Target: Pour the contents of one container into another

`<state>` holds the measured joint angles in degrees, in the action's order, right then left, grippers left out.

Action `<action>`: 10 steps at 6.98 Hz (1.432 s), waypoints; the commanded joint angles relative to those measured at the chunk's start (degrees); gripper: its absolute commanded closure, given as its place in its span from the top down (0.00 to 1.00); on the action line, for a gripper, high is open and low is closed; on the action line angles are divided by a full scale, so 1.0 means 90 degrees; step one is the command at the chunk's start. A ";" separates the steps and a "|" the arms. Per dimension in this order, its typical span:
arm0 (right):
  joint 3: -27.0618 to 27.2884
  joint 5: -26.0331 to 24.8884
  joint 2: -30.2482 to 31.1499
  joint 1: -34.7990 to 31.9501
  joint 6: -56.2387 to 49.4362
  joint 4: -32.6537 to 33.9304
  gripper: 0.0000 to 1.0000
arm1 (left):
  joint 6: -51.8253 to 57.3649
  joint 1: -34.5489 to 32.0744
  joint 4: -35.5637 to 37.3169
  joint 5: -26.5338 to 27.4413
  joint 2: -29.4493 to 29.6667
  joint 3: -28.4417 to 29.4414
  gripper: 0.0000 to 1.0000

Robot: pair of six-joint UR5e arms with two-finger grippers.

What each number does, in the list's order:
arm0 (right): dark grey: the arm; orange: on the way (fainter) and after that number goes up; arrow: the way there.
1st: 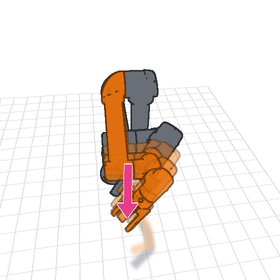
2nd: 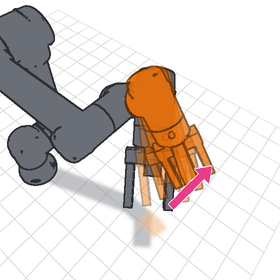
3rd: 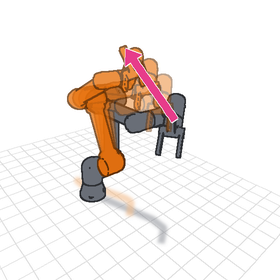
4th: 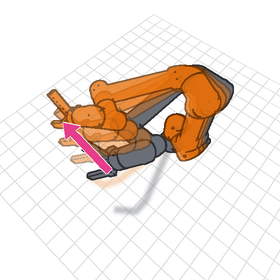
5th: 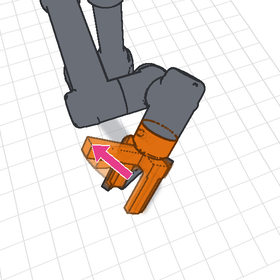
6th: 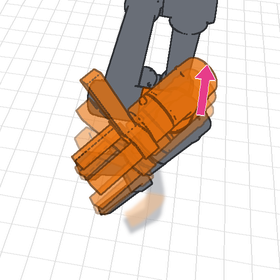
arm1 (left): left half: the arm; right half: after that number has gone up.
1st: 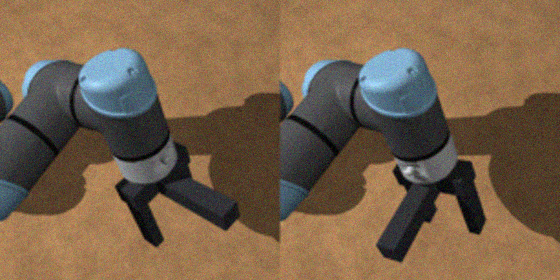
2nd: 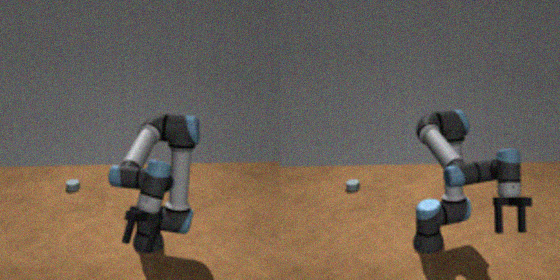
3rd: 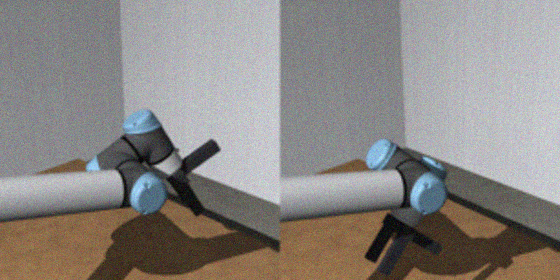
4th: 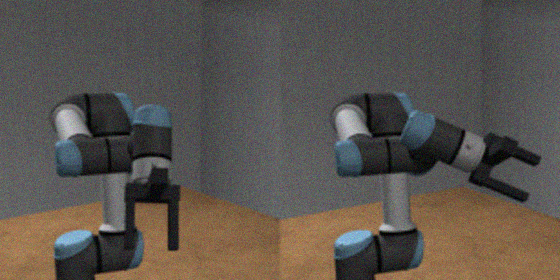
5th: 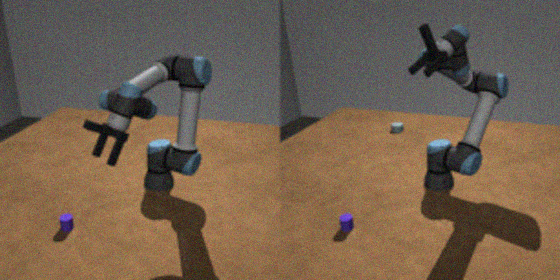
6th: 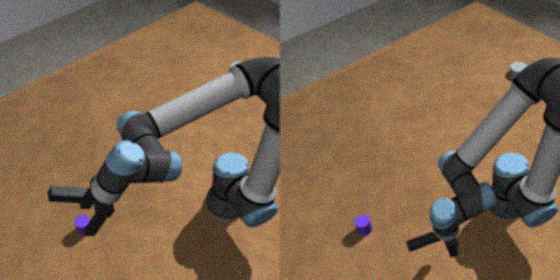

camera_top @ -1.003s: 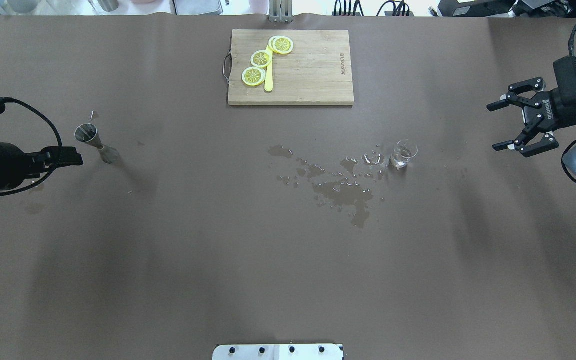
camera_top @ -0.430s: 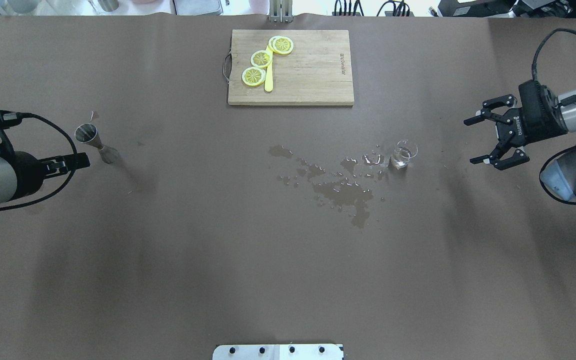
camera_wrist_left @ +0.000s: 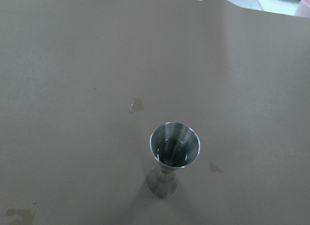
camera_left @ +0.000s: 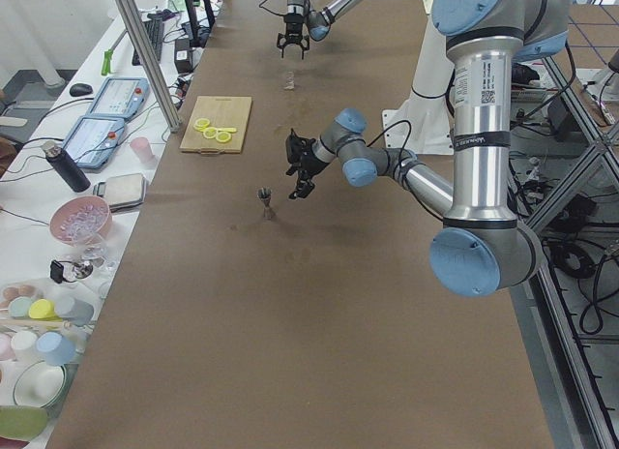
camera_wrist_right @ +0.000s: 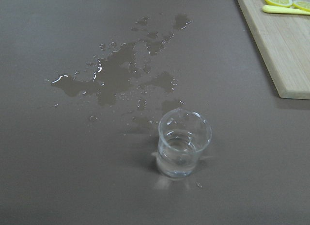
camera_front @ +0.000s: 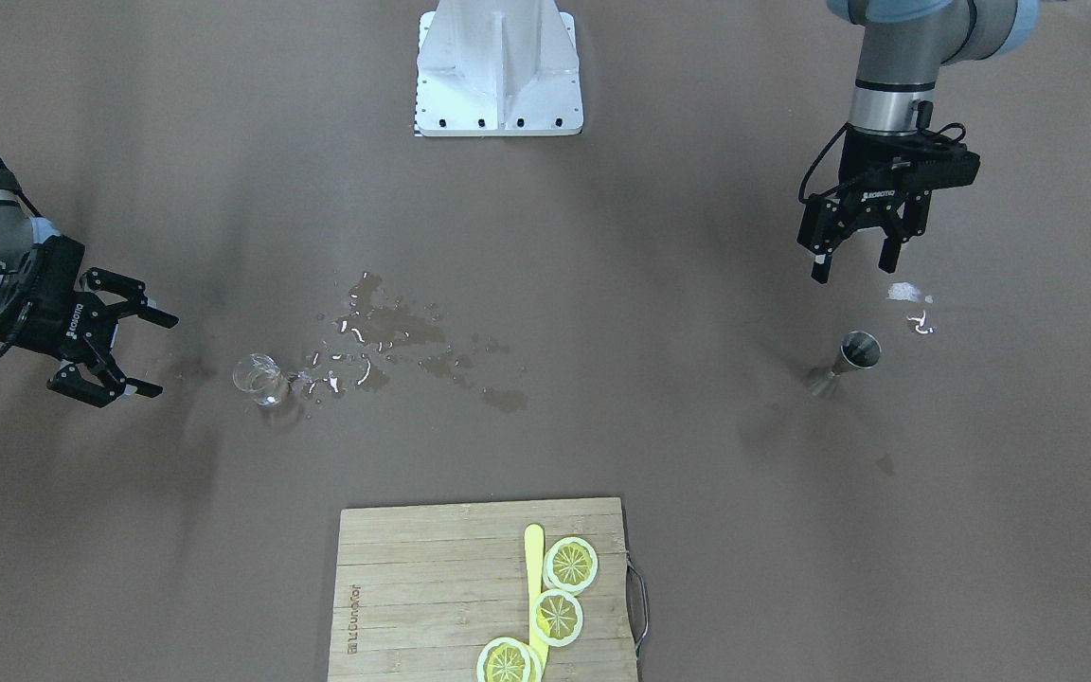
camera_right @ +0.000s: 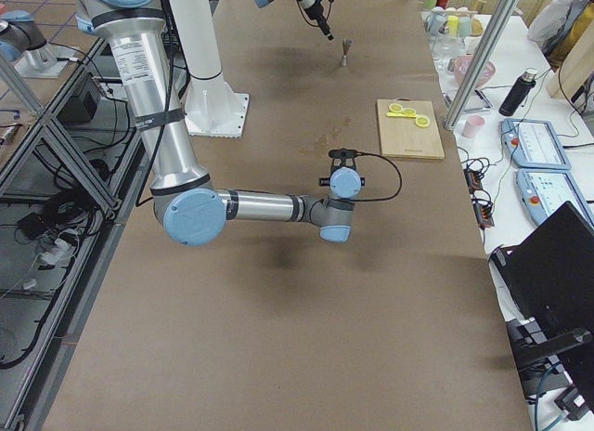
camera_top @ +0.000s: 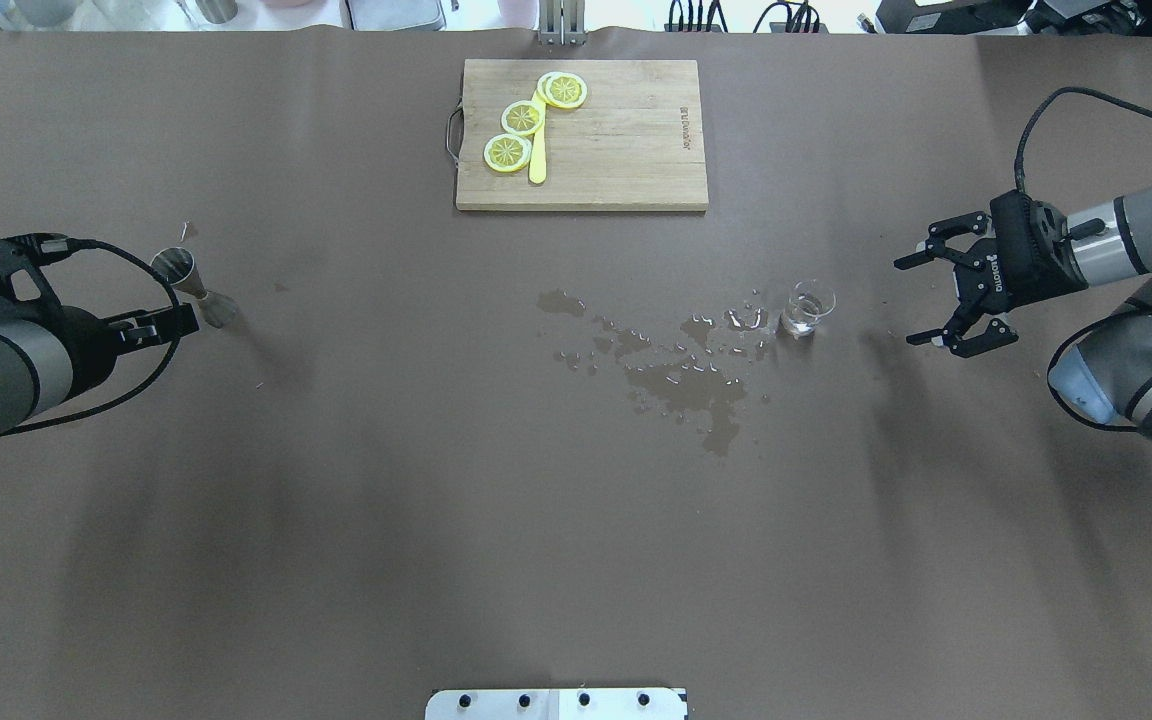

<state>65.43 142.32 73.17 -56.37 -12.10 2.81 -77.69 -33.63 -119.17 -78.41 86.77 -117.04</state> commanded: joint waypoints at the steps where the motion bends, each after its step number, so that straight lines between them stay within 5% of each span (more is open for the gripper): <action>1: -0.0354 0.0007 -0.0297 0.0061 0.0046 -0.0009 0.97 | -0.0001 0.0016 -0.0603 0.0361 0.0134 0.0561 0.98; 5: -0.1174 0.0630 -0.0678 0.0062 0.0056 -0.0828 0.98 | -0.0020 0.0074 -0.0762 0.0714 0.0299 0.0914 0.98; 10: -0.2112 0.0896 -0.1030 0.0081 0.0153 -0.1873 0.98 | -0.0030 0.0679 -0.1329 0.2098 0.0515 0.1598 0.98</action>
<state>48.43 150.10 64.87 -55.69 -10.80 -12.28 -77.96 -29.21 -130.97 -62.77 91.47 -103.23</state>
